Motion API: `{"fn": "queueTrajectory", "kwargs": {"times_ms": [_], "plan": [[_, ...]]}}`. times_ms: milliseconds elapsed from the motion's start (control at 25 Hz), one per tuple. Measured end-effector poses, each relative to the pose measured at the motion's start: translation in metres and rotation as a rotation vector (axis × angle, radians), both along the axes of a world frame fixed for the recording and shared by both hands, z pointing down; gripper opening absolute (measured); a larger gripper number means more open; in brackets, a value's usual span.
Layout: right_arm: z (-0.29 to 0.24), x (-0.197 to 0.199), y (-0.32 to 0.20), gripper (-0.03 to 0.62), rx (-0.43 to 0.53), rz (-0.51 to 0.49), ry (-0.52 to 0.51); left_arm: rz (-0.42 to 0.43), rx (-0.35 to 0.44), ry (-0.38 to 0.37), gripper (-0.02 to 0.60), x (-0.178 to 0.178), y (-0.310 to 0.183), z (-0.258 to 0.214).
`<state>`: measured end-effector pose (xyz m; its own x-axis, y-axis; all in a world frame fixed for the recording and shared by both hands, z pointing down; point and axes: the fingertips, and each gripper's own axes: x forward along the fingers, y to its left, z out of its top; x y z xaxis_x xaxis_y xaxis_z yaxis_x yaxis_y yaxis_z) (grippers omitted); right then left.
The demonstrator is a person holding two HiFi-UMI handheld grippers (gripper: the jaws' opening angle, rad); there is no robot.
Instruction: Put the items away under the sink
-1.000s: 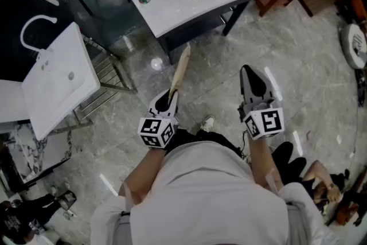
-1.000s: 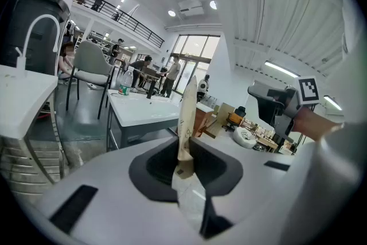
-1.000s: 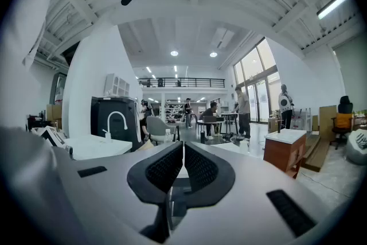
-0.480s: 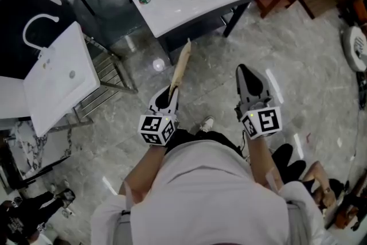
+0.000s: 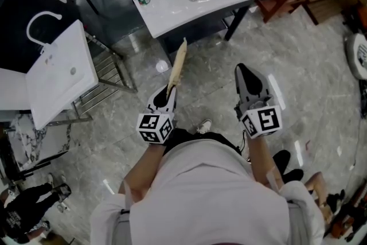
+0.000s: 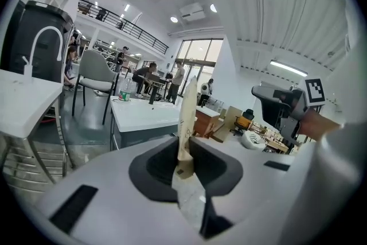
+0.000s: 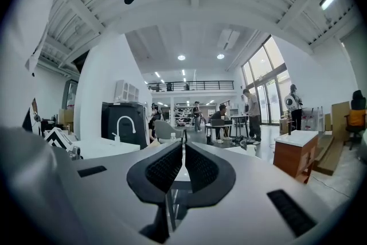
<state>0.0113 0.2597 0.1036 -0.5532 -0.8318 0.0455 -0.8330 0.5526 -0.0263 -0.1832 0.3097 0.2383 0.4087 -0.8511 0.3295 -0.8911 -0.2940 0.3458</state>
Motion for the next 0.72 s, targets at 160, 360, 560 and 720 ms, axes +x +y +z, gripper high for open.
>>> {"fn": "queueTrajectory", "kwargs": {"times_ms": [160,360,560,720], "plan": [[0.001,0.018,-0.004,0.041,0.002,-0.024,-0.006,-0.032,0.007,-0.002,0.055,0.016,-0.004,-0.002],[0.004,0.041,-0.005,0.041,-0.002,-0.045,-0.022,-0.077,0.019,0.006,0.055,0.033,-0.006,-0.002],[0.010,0.049,-0.007,0.041,-0.015,-0.055,-0.033,-0.089,0.025,0.009,0.054,0.043,-0.007,-0.004],[0.013,0.044,-0.013,0.041,-0.024,-0.065,-0.032,-0.099,0.019,0.012,0.054,0.040,-0.012,-0.001]]}}
